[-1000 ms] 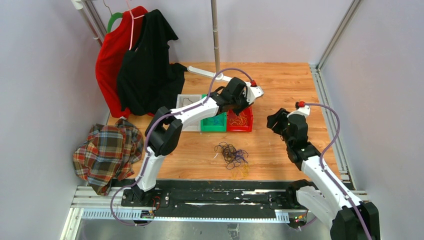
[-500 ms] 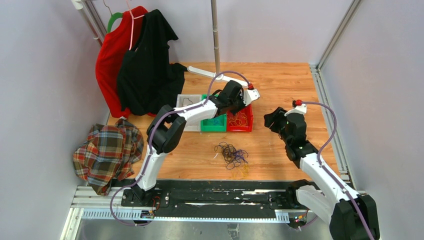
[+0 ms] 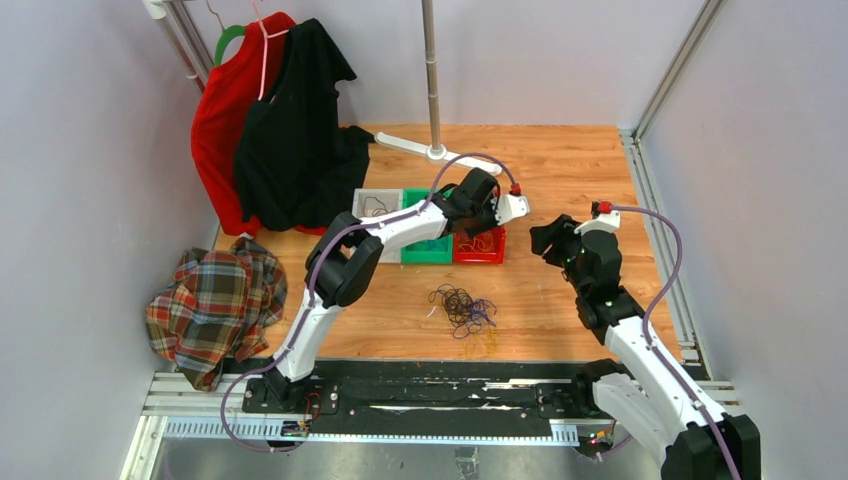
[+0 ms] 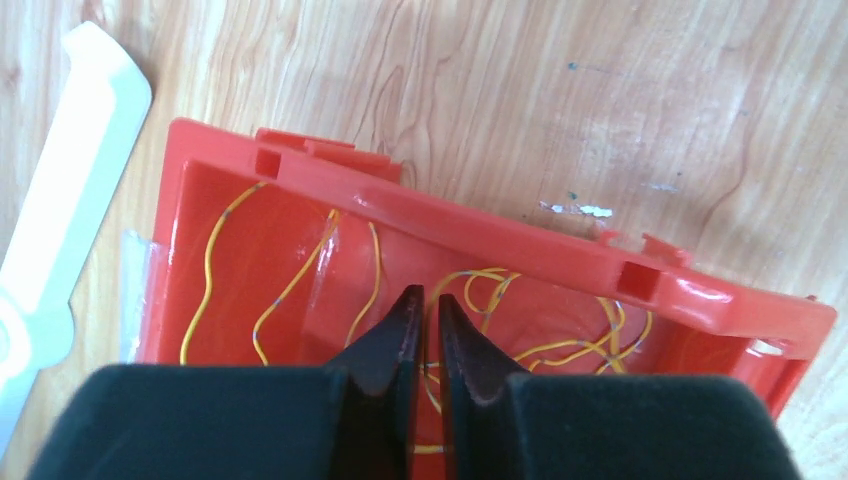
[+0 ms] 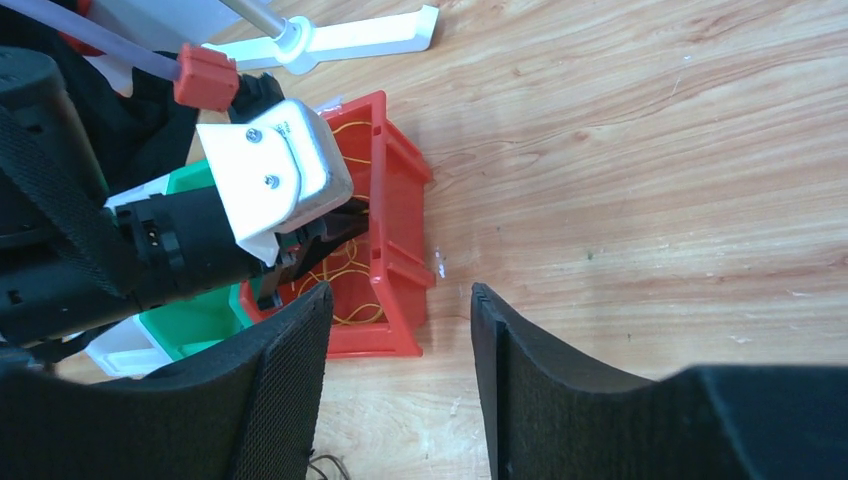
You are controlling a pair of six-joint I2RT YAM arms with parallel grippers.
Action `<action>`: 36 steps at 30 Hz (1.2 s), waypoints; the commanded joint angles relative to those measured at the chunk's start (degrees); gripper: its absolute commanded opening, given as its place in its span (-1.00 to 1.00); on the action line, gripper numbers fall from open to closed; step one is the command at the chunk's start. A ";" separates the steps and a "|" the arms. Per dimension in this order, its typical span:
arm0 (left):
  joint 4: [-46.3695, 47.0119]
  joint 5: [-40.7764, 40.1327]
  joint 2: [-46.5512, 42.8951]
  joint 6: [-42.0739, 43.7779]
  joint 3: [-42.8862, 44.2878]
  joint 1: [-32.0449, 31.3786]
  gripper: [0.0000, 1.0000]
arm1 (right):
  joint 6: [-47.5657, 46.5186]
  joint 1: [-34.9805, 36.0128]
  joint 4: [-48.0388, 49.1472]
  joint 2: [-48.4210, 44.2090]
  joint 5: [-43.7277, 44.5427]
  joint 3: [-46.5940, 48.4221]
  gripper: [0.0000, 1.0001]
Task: Untangle the cables
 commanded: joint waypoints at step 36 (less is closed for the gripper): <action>-42.08 4.17 -30.52 0.98 -2.98 1.62 0.96 | -0.29 22.73 -30.81 -10.34 -6.55 0.06 0.36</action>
